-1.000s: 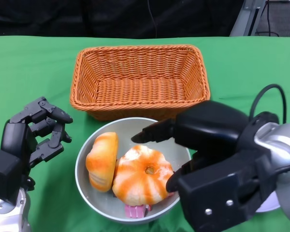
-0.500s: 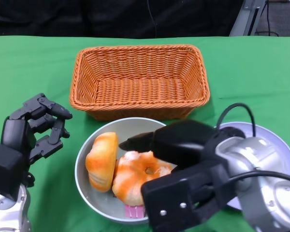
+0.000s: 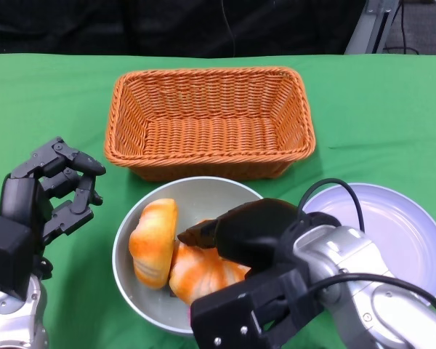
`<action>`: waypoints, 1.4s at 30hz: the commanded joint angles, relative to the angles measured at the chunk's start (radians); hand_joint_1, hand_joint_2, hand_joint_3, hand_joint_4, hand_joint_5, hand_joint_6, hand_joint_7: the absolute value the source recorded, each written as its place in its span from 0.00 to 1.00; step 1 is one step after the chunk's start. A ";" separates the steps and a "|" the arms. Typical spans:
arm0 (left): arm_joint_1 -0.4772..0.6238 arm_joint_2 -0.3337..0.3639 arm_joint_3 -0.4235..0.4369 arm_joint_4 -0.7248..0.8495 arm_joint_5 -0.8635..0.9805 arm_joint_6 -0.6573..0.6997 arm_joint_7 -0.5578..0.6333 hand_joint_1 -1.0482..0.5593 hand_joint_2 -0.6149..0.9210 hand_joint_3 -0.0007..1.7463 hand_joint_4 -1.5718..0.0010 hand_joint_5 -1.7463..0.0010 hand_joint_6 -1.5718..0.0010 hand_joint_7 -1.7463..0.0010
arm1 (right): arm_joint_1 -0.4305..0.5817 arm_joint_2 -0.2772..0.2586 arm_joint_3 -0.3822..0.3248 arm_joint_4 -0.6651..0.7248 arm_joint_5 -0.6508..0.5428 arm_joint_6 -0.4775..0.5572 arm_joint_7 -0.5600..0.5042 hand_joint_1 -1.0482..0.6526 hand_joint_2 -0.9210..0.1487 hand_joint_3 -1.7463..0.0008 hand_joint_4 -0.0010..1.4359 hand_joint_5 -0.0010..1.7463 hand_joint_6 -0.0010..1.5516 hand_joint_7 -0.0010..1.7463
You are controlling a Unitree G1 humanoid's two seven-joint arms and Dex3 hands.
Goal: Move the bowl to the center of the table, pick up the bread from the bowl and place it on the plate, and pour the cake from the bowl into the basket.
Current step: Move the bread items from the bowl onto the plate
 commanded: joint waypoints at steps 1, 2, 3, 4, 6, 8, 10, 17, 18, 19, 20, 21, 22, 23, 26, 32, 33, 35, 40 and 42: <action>-0.009 0.013 0.010 -0.005 -0.013 -0.014 -0.001 0.59 0.85 0.51 0.52 0.01 0.53 0.22 | -0.008 -0.006 0.019 0.035 -0.031 -0.027 -0.029 0.00 0.00 0.83 0.10 0.00 0.14 0.01; -0.009 0.013 0.011 -0.004 -0.015 -0.014 -0.003 0.59 0.85 0.52 0.52 0.00 0.53 0.22 | -0.007 -0.005 0.019 0.039 -0.035 -0.030 -0.032 0.00 0.00 0.83 0.10 0.00 0.15 0.01; -0.008 0.013 0.009 -0.006 -0.011 -0.015 0.002 0.59 0.85 0.52 0.52 0.00 0.53 0.22 | 0.000 -0.005 0.026 0.047 -0.051 -0.036 -0.051 0.00 0.00 0.82 0.10 0.00 0.15 0.01; -0.007 0.012 0.008 -0.007 -0.009 -0.015 0.006 0.59 0.85 0.52 0.52 0.00 0.53 0.21 | 0.006 -0.004 0.030 0.053 -0.063 -0.041 -0.065 0.00 0.00 0.83 0.10 0.00 0.16 0.01; -0.004 0.012 0.005 -0.011 -0.002 -0.016 0.017 0.58 0.84 0.52 0.52 0.00 0.53 0.21 | 0.013 -0.002 0.043 0.068 -0.089 -0.046 -0.088 0.00 0.00 0.83 0.11 0.00 0.17 0.02; -0.001 0.011 0.003 -0.017 0.002 -0.016 0.025 0.58 0.84 0.53 0.52 0.00 0.53 0.20 | 0.013 -0.001 0.062 0.085 -0.123 -0.048 -0.106 0.00 0.00 0.83 0.11 0.00 0.18 0.02; 0.001 0.010 0.002 -0.022 0.002 -0.016 0.025 0.58 0.83 0.53 0.51 0.00 0.53 0.20 | 0.014 -0.001 0.078 0.097 -0.157 -0.054 -0.129 0.00 0.00 0.84 0.12 0.01 0.20 0.02; 0.010 0.010 0.004 -0.032 -0.001 -0.016 0.021 0.58 0.82 0.54 0.52 0.01 0.53 0.20 | 0.022 0.017 0.114 0.172 -0.226 -0.074 -0.207 0.00 0.00 0.83 0.14 0.01 0.22 0.02; 0.010 0.010 0.005 -0.033 -0.002 -0.017 0.022 0.58 0.83 0.54 0.52 0.01 0.53 0.20 | 0.021 0.021 0.113 0.181 -0.228 -0.073 -0.211 0.00 0.00 0.84 0.14 0.01 0.22 0.02; 0.010 0.009 0.006 -0.034 -0.002 -0.018 0.022 0.58 0.83 0.54 0.52 0.01 0.53 0.21 | 0.021 0.024 0.112 0.186 -0.228 -0.074 -0.213 0.01 0.00 0.84 0.14 0.01 0.22 0.01; 0.010 0.009 0.006 -0.034 -0.003 -0.019 0.022 0.58 0.83 0.54 0.52 0.01 0.53 0.21 | 0.022 0.026 0.111 0.189 -0.229 -0.074 -0.215 0.01 0.00 0.84 0.14 0.01 0.22 0.01; 0.009 0.008 0.008 -0.032 -0.006 -0.019 0.020 0.58 0.83 0.54 0.52 0.01 0.52 0.21 | 0.024 0.032 0.109 0.199 -0.230 -0.072 -0.230 0.01 0.00 0.85 0.14 0.01 0.22 0.01; 0.008 0.008 0.009 -0.030 -0.008 -0.020 0.018 0.58 0.83 0.54 0.51 0.01 0.52 0.21 | 0.026 0.036 0.108 0.206 -0.230 -0.071 -0.242 0.01 0.00 0.86 0.15 0.02 0.22 0.01; 0.008 0.008 0.010 -0.029 -0.009 -0.020 0.018 0.58 0.83 0.54 0.51 0.01 0.52 0.21 | 0.027 0.039 0.107 0.212 -0.230 -0.071 -0.250 0.02 0.00 0.86 0.15 0.02 0.22 0.01; 0.008 0.009 0.010 -0.025 -0.012 -0.026 0.010 0.58 0.83 0.54 0.51 0.02 0.52 0.21 | 0.028 0.043 0.108 0.233 -0.232 -0.075 -0.283 0.03 0.00 0.87 0.17 0.02 0.22 0.01; 0.013 0.013 0.002 -0.030 0.002 -0.024 0.024 0.58 0.83 0.54 0.52 0.01 0.53 0.21 | 0.027 0.048 0.103 0.299 -0.219 -0.117 -0.422 0.15 0.00 0.90 0.29 0.06 0.28 0.02; 0.013 0.014 0.002 -0.027 0.004 -0.029 0.023 0.57 0.83 0.54 0.52 0.01 0.53 0.20 | 0.028 0.052 0.096 0.319 -0.207 -0.135 -0.479 0.20 0.00 0.90 0.33 0.07 0.30 0.03; 0.011 0.014 0.003 -0.022 0.005 -0.035 0.022 0.58 0.83 0.54 0.51 0.01 0.53 0.20 | 0.022 0.059 0.085 0.352 -0.182 -0.165 -0.548 0.35 0.00 0.96 0.48 0.10 0.42 0.03; 0.010 0.013 0.002 -0.016 0.006 -0.039 0.018 0.58 0.83 0.54 0.51 0.02 0.53 0.20 | 0.008 0.062 0.069 0.397 -0.142 -0.216 -0.622 0.44 0.01 0.99 0.58 0.12 0.50 0.04; 0.009 0.011 0.003 -0.016 0.001 -0.036 0.011 0.58 0.83 0.54 0.51 0.02 0.53 0.20 | 0.005 0.063 0.062 0.413 -0.126 -0.236 -0.655 0.48 0.03 1.00 0.62 0.13 0.55 0.05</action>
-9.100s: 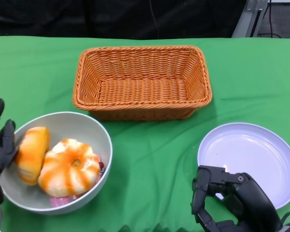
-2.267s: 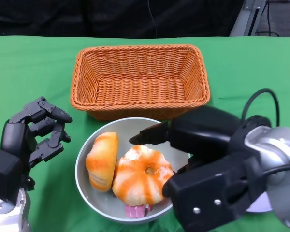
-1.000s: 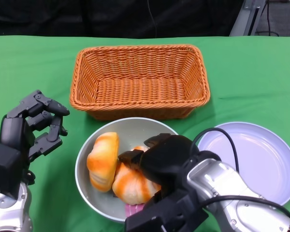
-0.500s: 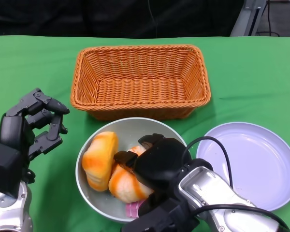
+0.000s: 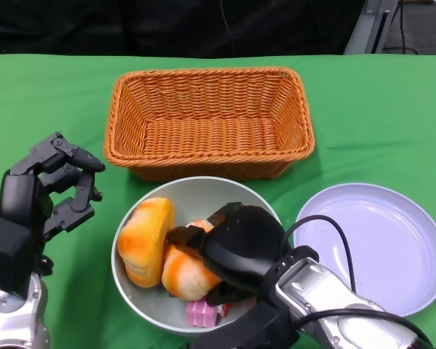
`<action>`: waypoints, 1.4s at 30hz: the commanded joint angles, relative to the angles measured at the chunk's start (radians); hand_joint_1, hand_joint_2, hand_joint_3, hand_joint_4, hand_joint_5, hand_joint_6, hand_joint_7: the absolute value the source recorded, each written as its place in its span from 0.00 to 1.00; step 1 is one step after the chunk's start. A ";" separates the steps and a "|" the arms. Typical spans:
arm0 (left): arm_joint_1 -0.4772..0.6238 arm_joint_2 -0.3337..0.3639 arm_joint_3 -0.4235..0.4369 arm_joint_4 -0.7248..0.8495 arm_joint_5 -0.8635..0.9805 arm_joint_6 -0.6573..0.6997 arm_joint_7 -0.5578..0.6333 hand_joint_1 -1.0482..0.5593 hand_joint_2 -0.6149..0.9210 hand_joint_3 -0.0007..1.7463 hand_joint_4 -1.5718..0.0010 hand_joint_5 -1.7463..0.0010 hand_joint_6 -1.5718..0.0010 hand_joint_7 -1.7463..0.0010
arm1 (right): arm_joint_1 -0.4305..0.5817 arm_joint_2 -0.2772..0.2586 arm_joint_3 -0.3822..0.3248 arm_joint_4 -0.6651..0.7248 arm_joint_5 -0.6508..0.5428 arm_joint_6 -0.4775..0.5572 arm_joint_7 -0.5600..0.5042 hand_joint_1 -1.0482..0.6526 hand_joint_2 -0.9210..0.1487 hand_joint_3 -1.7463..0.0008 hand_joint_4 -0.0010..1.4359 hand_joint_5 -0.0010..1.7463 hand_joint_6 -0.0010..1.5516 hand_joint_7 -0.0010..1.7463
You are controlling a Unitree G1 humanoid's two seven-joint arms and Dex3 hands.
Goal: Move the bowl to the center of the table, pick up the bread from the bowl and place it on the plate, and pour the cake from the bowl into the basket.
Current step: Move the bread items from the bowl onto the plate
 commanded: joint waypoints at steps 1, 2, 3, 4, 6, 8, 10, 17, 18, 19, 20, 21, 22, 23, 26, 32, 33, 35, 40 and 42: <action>0.008 0.016 0.003 0.004 0.001 -0.014 0.004 0.58 0.83 0.54 0.51 0.02 0.53 0.20 | -0.003 -0.003 -0.020 0.053 0.040 -0.042 -0.053 0.48 0.03 1.00 0.64 0.13 0.56 0.06; 0.008 0.017 0.002 0.005 0.004 -0.015 0.006 0.58 0.83 0.54 0.51 0.02 0.53 0.21 | -0.005 -0.002 -0.025 0.066 0.051 -0.056 -0.073 0.50 0.04 1.00 0.67 0.14 0.58 0.06; 0.009 0.017 0.002 0.006 0.006 -0.016 0.007 0.59 0.83 0.54 0.51 0.02 0.53 0.21 | -0.007 -0.002 -0.028 0.076 0.058 -0.067 -0.089 0.50 0.04 1.00 0.69 0.15 0.60 0.06; 0.009 0.019 -0.001 0.006 0.016 -0.017 0.020 0.58 0.83 0.54 0.51 0.02 0.53 0.21 | -0.009 0.001 -0.037 0.094 0.074 -0.086 -0.116 0.51 0.04 1.00 0.70 0.17 0.61 0.06; 0.009 0.020 -0.001 0.008 0.021 -0.017 0.025 0.58 0.83 0.53 0.51 0.02 0.53 0.21 | -0.013 0.004 -0.048 0.120 0.095 -0.113 -0.156 0.52 0.04 1.00 0.63 0.38 0.66 0.05; 0.007 0.016 0.002 0.006 0.010 -0.012 0.011 0.58 0.83 0.54 0.51 0.02 0.53 0.22 | -0.019 0.005 -0.055 0.142 0.109 -0.136 -0.191 0.51 0.04 1.00 0.59 0.48 0.68 0.04; 0.006 0.014 0.002 0.008 0.010 -0.016 0.012 0.58 0.82 0.54 0.51 0.02 0.52 0.22 | -0.029 0.005 -0.061 0.159 0.125 -0.157 -0.207 0.51 0.03 1.00 0.56 0.53 0.69 0.03; 0.002 0.015 0.003 0.015 0.006 -0.014 0.005 0.58 0.83 0.54 0.50 0.03 0.52 0.23 | -0.052 0.012 -0.090 0.206 0.160 -0.211 -0.271 0.51 0.00 0.97 0.53 0.67 0.72 0.03; 0.002 0.014 0.004 0.016 0.003 -0.013 0.003 0.58 0.83 0.54 0.50 0.03 0.52 0.23 | -0.054 0.012 -0.094 0.210 0.165 -0.218 -0.282 0.51 0.00 0.96 0.52 0.71 0.72 0.03; 0.001 0.014 0.004 0.016 0.004 -0.012 0.005 0.58 0.83 0.54 0.50 0.03 0.52 0.23 | -0.058 0.012 -0.097 0.215 0.170 -0.227 -0.294 0.51 0.00 0.95 0.51 0.75 0.72 0.03; 0.000 0.016 0.003 0.018 0.009 -0.009 0.010 0.57 0.83 0.53 0.50 0.03 0.52 0.23 | -0.060 0.011 -0.102 0.219 0.175 -0.238 -0.306 0.51 0.00 0.94 0.50 0.77 0.72 0.03; 0.000 0.018 0.002 0.019 0.012 -0.008 0.012 0.57 0.83 0.53 0.50 0.04 0.52 0.24 | -0.061 0.009 -0.107 0.223 0.180 -0.249 -0.313 0.51 0.00 0.93 0.49 0.79 0.72 0.04; -0.001 0.019 0.002 0.021 0.013 -0.009 0.013 0.57 0.84 0.53 0.50 0.04 0.52 0.24 | -0.061 0.009 -0.114 0.226 0.189 -0.264 -0.323 0.51 0.00 0.93 0.48 0.82 0.72 0.04; -0.002 0.020 0.002 0.024 0.013 -0.012 0.011 0.58 0.84 0.52 0.50 0.04 0.52 0.24 | -0.062 0.009 -0.121 0.229 0.197 -0.276 -0.329 0.52 0.00 0.94 0.46 0.87 0.72 0.08; -0.005 0.019 0.005 0.031 0.008 -0.018 0.006 0.58 0.84 0.52 0.50 0.04 0.52 0.25 | -0.062 0.000 -0.144 0.227 0.227 -0.317 -0.337 0.51 0.00 0.94 0.44 0.92 0.50 0.49; -0.006 0.018 0.005 0.034 0.012 -0.017 0.016 0.58 0.85 0.51 0.49 0.04 0.51 0.25 | -0.060 -0.022 -0.191 0.193 0.284 -0.372 -0.315 0.49 0.00 0.97 0.53 0.74 0.56 0.35; -0.007 0.018 0.005 0.035 0.013 -0.019 0.018 0.58 0.85 0.51 0.49 0.04 0.51 0.25 | -0.059 -0.024 -0.200 0.188 0.295 -0.386 -0.321 0.50 0.00 0.98 0.55 0.72 0.58 0.33; -0.008 0.018 0.006 0.038 0.014 -0.023 0.020 0.58 0.85 0.51 0.48 0.04 0.50 0.25 | -0.056 -0.027 -0.216 0.179 0.308 -0.410 -0.336 0.52 0.01 0.99 0.59 0.68 0.62 0.30; -0.011 0.019 0.006 0.043 0.019 -0.029 0.027 0.58 0.84 0.51 0.48 0.04 0.50 0.25 | -0.032 -0.041 -0.260 0.116 0.352 -0.436 -0.304 0.54 0.01 0.99 0.62 0.67 0.64 0.28; -0.012 0.019 0.006 0.042 0.019 -0.031 0.027 0.58 0.84 0.51 0.48 0.03 0.50 0.25 | -0.012 -0.047 -0.277 0.070 0.374 -0.425 -0.274 0.54 0.00 0.99 0.62 0.68 0.65 0.28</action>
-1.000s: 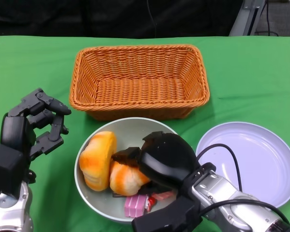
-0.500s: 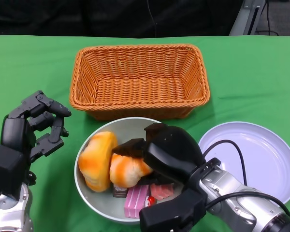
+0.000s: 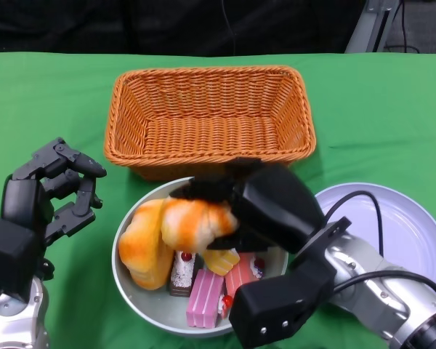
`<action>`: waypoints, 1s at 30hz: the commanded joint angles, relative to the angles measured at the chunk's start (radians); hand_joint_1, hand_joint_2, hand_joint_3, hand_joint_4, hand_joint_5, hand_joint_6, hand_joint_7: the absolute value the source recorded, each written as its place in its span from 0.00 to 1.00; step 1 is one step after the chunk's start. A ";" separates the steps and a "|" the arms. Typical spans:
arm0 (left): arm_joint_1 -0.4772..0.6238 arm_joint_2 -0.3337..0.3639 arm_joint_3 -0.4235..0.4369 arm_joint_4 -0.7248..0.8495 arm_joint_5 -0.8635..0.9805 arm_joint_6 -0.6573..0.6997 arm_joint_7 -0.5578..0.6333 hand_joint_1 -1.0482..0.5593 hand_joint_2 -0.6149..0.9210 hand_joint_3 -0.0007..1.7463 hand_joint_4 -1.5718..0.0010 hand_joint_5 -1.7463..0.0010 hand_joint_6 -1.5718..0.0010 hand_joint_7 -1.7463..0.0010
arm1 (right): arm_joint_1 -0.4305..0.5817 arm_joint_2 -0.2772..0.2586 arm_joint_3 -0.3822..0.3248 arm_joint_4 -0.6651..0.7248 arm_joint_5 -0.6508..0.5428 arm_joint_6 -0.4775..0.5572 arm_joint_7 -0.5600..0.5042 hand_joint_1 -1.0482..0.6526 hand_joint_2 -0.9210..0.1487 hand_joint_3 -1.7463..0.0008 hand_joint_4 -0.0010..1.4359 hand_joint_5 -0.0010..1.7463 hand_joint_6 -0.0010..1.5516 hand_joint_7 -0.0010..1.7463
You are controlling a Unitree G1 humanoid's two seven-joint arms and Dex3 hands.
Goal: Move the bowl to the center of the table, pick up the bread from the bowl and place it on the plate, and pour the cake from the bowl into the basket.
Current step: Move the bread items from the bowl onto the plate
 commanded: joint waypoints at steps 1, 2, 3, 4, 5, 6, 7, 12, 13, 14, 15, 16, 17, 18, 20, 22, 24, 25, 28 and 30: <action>-0.011 0.019 0.008 0.010 -0.005 -0.021 0.005 0.59 0.84 0.51 0.48 0.03 0.50 0.25 | 0.040 -0.020 -0.039 -0.088 0.044 0.016 0.055 0.54 0.00 0.98 0.62 0.68 0.65 0.28; -0.013 0.021 0.008 0.014 -0.004 -0.023 0.005 0.59 0.85 0.51 0.49 0.03 0.50 0.25 | 0.053 -0.026 -0.049 -0.118 0.052 0.023 0.075 0.55 0.00 0.98 0.61 0.69 0.66 0.29; -0.014 0.022 0.008 0.017 -0.002 -0.025 0.007 0.59 0.85 0.51 0.49 0.03 0.51 0.25 | 0.068 -0.034 -0.058 -0.150 0.059 0.029 0.095 0.56 0.00 0.98 0.61 0.71 0.66 0.29; -0.015 0.024 0.008 0.019 -0.002 -0.023 0.008 0.59 0.85 0.51 0.49 0.04 0.51 0.25 | 0.082 -0.040 -0.066 -0.178 0.065 0.037 0.114 0.57 0.01 0.99 0.61 0.72 0.66 0.30; -0.015 0.023 0.008 0.018 -0.003 -0.019 0.009 0.59 0.85 0.51 0.49 0.04 0.51 0.25 | 0.098 -0.045 -0.075 -0.206 0.072 0.044 0.133 0.57 0.02 0.99 0.61 0.73 0.66 0.30; -0.015 0.023 0.009 0.018 -0.003 -0.018 0.008 0.59 0.85 0.51 0.49 0.03 0.51 0.25 | 0.114 -0.051 -0.084 -0.233 0.085 0.049 0.155 0.56 0.03 0.99 0.61 0.72 0.66 0.29; -0.015 0.024 0.009 0.017 -0.003 -0.016 0.010 0.59 0.85 0.51 0.49 0.03 0.51 0.24 | 0.128 -0.055 -0.092 -0.256 0.097 0.054 0.176 0.57 0.02 0.99 0.61 0.72 0.66 0.29; -0.016 0.027 0.011 0.022 -0.007 -0.018 0.005 0.59 0.84 0.52 0.49 0.03 0.51 0.24 | 0.196 -0.089 -0.143 -0.346 0.130 0.030 0.193 0.58 0.00 0.96 0.60 0.80 0.68 0.30; -0.016 0.028 0.010 0.023 -0.002 -0.021 0.008 0.59 0.84 0.52 0.49 0.03 0.51 0.24 | 0.213 -0.099 -0.159 -0.364 0.142 0.030 0.197 0.58 0.00 0.96 0.59 0.83 0.67 0.33; -0.016 0.031 0.008 0.025 0.004 -0.024 0.014 0.59 0.84 0.52 0.50 0.03 0.52 0.24 | 0.228 -0.108 -0.173 -0.380 0.150 0.031 0.202 0.60 0.00 0.93 0.57 0.86 0.62 0.43; -0.016 0.032 0.007 0.025 0.008 -0.024 0.018 0.59 0.84 0.52 0.50 0.02 0.52 0.24 | 0.242 -0.120 -0.189 -0.398 0.159 0.034 0.212 0.61 0.01 0.92 0.56 0.87 0.59 0.47; -0.016 0.031 0.008 0.025 0.005 -0.023 0.016 0.59 0.84 0.52 0.50 0.02 0.52 0.23 | 0.255 -0.133 -0.208 -0.414 0.167 0.038 0.221 0.61 0.01 0.92 0.56 0.86 0.58 0.49; -0.017 0.030 0.010 0.025 0.002 -0.021 0.014 0.59 0.83 0.53 0.49 0.02 0.51 0.23 | 0.263 -0.142 -0.223 -0.425 0.173 0.040 0.228 0.62 0.02 0.93 0.58 0.83 0.59 0.44; -0.017 0.030 0.010 0.025 0.000 -0.020 0.013 0.59 0.83 0.53 0.49 0.02 0.51 0.24 | 0.270 -0.149 -0.236 -0.430 0.179 0.040 0.232 0.62 0.02 0.94 0.59 0.83 0.61 0.41; -0.016 0.033 0.012 0.028 -0.003 -0.016 0.008 0.59 0.83 0.53 0.49 0.03 0.51 0.24 | 0.283 -0.165 -0.263 -0.427 0.197 0.028 0.234 0.63 0.01 0.94 0.59 0.85 0.64 0.38; -0.015 0.035 0.012 0.030 -0.005 -0.013 0.003 0.59 0.83 0.53 0.49 0.03 0.51 0.24 | 0.296 -0.179 -0.285 -0.425 0.207 0.022 0.234 0.64 0.00 0.93 0.58 0.86 0.64 0.37; -0.016 0.037 0.013 0.034 -0.010 -0.017 -0.003 0.58 0.83 0.53 0.49 0.03 0.51 0.24 | 0.315 -0.192 -0.308 -0.425 0.215 0.019 0.229 0.64 0.01 0.93 0.57 0.88 0.64 0.37; -0.016 0.039 0.013 0.035 -0.009 -0.019 -0.003 0.58 0.83 0.53 0.49 0.03 0.51 0.24 | 0.325 -0.198 -0.319 -0.423 0.225 0.017 0.234 0.64 0.02 0.93 0.56 0.88 0.64 0.37; -0.017 0.043 0.012 0.038 -0.008 -0.020 -0.003 0.58 0.84 0.52 0.49 0.04 0.51 0.24 | 0.355 -0.218 -0.346 -0.420 0.238 0.036 0.253 0.65 0.01 0.93 0.55 0.88 0.63 0.37; -0.018 0.045 0.014 0.043 -0.013 -0.020 -0.009 0.59 0.84 0.52 0.49 0.04 0.51 0.24 | 0.370 -0.226 -0.361 -0.407 0.241 0.038 0.254 0.66 0.01 0.93 0.55 0.87 0.63 0.37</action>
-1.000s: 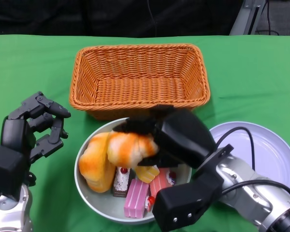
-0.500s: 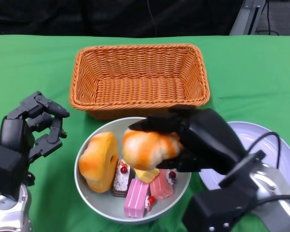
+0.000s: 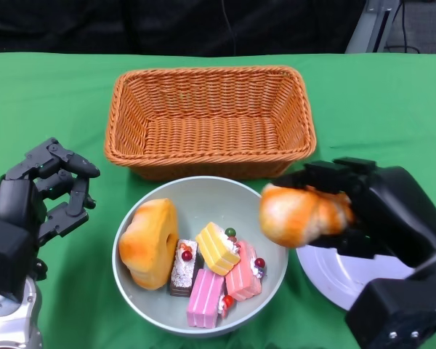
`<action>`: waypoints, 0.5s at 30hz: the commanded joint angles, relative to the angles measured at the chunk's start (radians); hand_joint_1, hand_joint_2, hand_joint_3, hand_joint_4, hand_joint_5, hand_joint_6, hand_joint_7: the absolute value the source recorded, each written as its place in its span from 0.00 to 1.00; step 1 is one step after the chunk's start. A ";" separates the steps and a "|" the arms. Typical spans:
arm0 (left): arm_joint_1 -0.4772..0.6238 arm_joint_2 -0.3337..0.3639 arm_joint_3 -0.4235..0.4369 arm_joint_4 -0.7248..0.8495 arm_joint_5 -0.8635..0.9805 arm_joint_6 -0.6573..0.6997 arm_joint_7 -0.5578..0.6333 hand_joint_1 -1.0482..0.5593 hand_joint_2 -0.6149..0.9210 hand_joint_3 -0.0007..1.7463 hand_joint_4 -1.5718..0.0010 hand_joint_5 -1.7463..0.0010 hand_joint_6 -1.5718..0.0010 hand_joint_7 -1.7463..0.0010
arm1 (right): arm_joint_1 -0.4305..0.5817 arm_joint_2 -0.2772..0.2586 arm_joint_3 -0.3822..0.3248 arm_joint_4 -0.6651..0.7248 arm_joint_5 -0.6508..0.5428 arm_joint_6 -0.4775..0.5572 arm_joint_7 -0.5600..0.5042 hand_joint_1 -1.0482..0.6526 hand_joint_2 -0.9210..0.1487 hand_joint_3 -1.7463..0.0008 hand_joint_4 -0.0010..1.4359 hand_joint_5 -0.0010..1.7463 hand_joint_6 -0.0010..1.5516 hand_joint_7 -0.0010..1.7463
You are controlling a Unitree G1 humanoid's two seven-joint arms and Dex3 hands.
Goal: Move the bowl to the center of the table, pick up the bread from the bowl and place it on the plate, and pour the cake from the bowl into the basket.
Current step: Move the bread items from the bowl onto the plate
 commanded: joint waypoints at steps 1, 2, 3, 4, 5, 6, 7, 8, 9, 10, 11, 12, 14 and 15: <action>-0.012 0.022 0.011 0.015 -0.013 -0.009 -0.011 0.59 0.84 0.52 0.49 0.04 0.51 0.24 | 0.029 -0.025 -0.036 0.015 0.020 0.001 0.000 0.66 0.01 0.93 0.55 0.87 0.63 0.37; -0.013 0.023 0.012 0.018 -0.015 -0.008 -0.012 0.59 0.84 0.52 0.49 0.04 0.51 0.24 | 0.040 -0.023 -0.045 0.016 0.018 0.012 -0.006 0.67 0.01 0.93 0.56 0.86 0.64 0.38; -0.013 0.024 0.013 0.021 -0.018 -0.009 -0.017 0.59 0.84 0.52 0.49 0.04 0.51 0.24 | 0.048 -0.025 -0.054 0.021 0.017 0.018 -0.009 0.67 0.01 0.93 0.56 0.85 0.63 0.37; -0.014 0.025 0.014 0.024 -0.018 -0.012 -0.019 0.59 0.84 0.52 0.49 0.04 0.52 0.24 | 0.054 -0.027 -0.063 0.027 0.015 0.020 -0.012 0.67 0.01 0.93 0.56 0.84 0.63 0.37; -0.014 0.027 0.014 0.026 -0.017 -0.012 -0.019 0.59 0.84 0.52 0.49 0.04 0.52 0.24 | 0.057 -0.029 -0.071 0.036 0.013 0.020 -0.016 0.68 0.01 0.93 0.55 0.83 0.62 0.37; -0.015 0.027 0.014 0.027 -0.016 -0.012 -0.018 0.59 0.84 0.52 0.49 0.04 0.52 0.24 | 0.058 -0.031 -0.078 0.044 0.010 0.019 -0.020 0.67 0.01 0.94 0.56 0.81 0.62 0.36; -0.015 0.028 0.014 0.027 -0.018 -0.010 -0.020 0.59 0.84 0.52 0.49 0.04 0.51 0.24 | 0.059 -0.032 -0.085 0.053 0.001 0.023 -0.031 0.67 0.01 0.94 0.56 0.81 0.62 0.35; -0.016 0.030 0.014 0.028 -0.019 -0.009 -0.023 0.59 0.84 0.52 0.49 0.04 0.51 0.24 | 0.056 -0.033 -0.090 0.067 -0.009 0.025 -0.043 0.67 0.01 0.94 0.56 0.81 0.62 0.35; -0.017 0.031 0.014 0.030 -0.020 -0.010 -0.025 0.59 0.84 0.52 0.49 0.04 0.51 0.24 | 0.050 -0.034 -0.095 0.091 -0.017 0.020 -0.060 0.66 0.01 0.95 0.56 0.82 0.63 0.35; -0.017 0.033 0.015 0.033 -0.019 -0.010 -0.025 0.59 0.84 0.52 0.49 0.04 0.52 0.24 | 0.044 -0.035 -0.099 0.117 -0.024 0.019 -0.075 0.66 0.01 0.95 0.56 0.83 0.63 0.34; -0.018 0.034 0.014 0.035 -0.017 -0.012 -0.022 0.59 0.84 0.52 0.49 0.04 0.52 0.24 | 0.039 -0.033 -0.101 0.138 -0.027 0.024 -0.083 0.66 0.01 0.95 0.55 0.84 0.63 0.33; -0.018 0.034 0.015 0.038 -0.019 -0.015 -0.025 0.59 0.84 0.52 0.49 0.04 0.52 0.25 | 0.033 -0.033 -0.102 0.159 -0.026 0.026 -0.090 0.66 0.00 0.95 0.54 0.84 0.63 0.33; -0.019 0.034 0.017 0.040 -0.025 -0.019 -0.034 0.59 0.84 0.52 0.49 0.04 0.51 0.25 | 0.021 -0.030 -0.102 0.200 -0.022 0.023 -0.107 0.66 0.00 0.95 0.55 0.82 0.63 0.31; -0.019 0.034 0.016 0.039 -0.025 -0.020 -0.035 0.59 0.84 0.52 0.48 0.04 0.51 0.25 | 0.007 -0.029 -0.102 0.246 -0.023 0.009 -0.133 0.66 0.00 0.95 0.55 0.81 0.63 0.31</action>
